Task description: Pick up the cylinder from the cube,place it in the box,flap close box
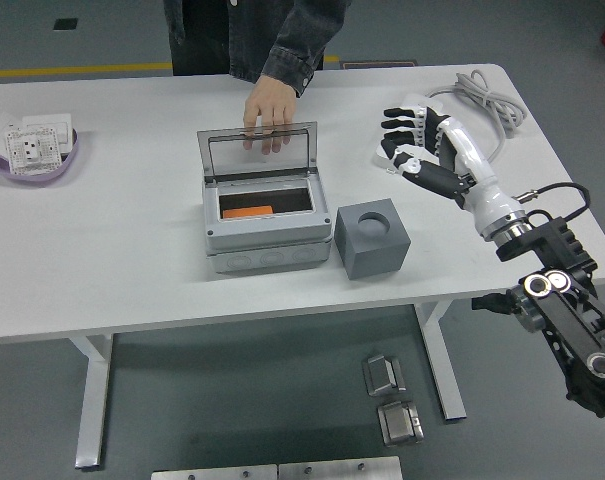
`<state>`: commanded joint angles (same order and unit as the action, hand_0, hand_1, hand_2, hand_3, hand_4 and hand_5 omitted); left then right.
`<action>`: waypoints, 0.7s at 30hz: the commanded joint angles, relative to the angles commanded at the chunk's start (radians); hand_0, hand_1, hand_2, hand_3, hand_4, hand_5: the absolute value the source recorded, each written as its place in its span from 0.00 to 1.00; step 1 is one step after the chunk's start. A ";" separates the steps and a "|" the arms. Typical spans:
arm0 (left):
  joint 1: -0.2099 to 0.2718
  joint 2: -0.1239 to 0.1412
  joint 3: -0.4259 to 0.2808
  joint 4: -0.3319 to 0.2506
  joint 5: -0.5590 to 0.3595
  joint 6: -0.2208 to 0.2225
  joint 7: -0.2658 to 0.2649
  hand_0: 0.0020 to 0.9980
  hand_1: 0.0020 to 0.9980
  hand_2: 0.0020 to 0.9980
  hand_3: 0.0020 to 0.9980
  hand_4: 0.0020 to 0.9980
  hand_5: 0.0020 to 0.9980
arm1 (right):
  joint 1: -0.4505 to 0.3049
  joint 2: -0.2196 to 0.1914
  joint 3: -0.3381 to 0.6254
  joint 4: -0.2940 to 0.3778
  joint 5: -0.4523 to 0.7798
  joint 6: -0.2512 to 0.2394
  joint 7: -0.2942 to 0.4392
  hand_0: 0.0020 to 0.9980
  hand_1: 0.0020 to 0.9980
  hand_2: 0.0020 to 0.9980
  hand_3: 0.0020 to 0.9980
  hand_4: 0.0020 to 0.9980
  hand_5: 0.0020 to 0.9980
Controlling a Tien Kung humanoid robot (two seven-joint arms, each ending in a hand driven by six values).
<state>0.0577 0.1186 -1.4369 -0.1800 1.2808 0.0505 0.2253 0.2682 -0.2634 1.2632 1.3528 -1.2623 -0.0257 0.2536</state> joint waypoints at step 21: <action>-0.002 -0.004 0.005 0.000 -0.009 0.000 -0.003 0.71 0.68 0.71 0.88 0.81 0.47 | -0.091 0.017 0.201 -0.029 0.124 0.046 0.023 0.69 0.68 0.70 0.69 0.68 0.37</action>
<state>0.0559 0.1142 -1.4319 -0.1800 1.2717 0.0507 0.2226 0.1771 -0.2469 1.4638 1.3239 -1.1381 0.0203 0.2766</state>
